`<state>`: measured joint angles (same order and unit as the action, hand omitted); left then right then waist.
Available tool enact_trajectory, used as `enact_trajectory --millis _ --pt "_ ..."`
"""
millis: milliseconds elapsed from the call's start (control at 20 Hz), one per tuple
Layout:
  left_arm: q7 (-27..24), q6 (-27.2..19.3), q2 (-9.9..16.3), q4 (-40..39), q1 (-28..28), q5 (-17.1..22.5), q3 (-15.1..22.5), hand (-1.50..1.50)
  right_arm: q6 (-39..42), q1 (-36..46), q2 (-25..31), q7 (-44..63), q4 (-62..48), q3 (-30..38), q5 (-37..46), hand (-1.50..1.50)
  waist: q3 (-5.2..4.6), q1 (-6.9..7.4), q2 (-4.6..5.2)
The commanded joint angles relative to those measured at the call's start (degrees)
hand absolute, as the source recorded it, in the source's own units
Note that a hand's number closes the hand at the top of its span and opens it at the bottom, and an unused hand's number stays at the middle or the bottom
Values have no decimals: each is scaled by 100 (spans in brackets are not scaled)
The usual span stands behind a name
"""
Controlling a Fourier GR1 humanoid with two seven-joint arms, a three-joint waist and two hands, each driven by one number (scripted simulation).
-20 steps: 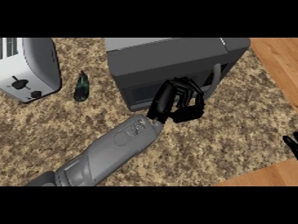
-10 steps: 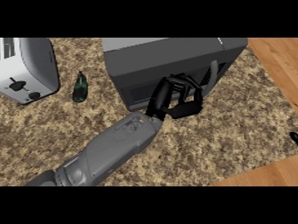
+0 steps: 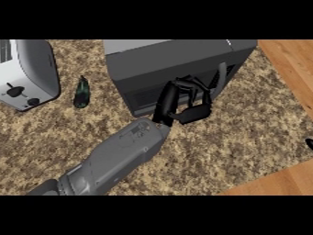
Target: Pick up the milk, place it into the microwave and close the microwave
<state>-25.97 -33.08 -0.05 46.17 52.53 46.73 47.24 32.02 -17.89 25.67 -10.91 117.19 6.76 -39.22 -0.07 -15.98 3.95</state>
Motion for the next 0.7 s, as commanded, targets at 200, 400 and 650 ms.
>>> enact_trajectory --millis 200,400,650 --pt "-328 -147 5 -626 280 256 -304 150 107 67 58 59 178 -100 -230 -150 -11 -58 106" --pt "-406 -193 5 -622 352 404 -329 150 177 96 161 119 203 -102 -291 -150 -7 -84 127" --pt "-581 -234 5 -680 338 491 -283 150 244 84 277 201 327 -115 -428 -150 -12 -146 140"
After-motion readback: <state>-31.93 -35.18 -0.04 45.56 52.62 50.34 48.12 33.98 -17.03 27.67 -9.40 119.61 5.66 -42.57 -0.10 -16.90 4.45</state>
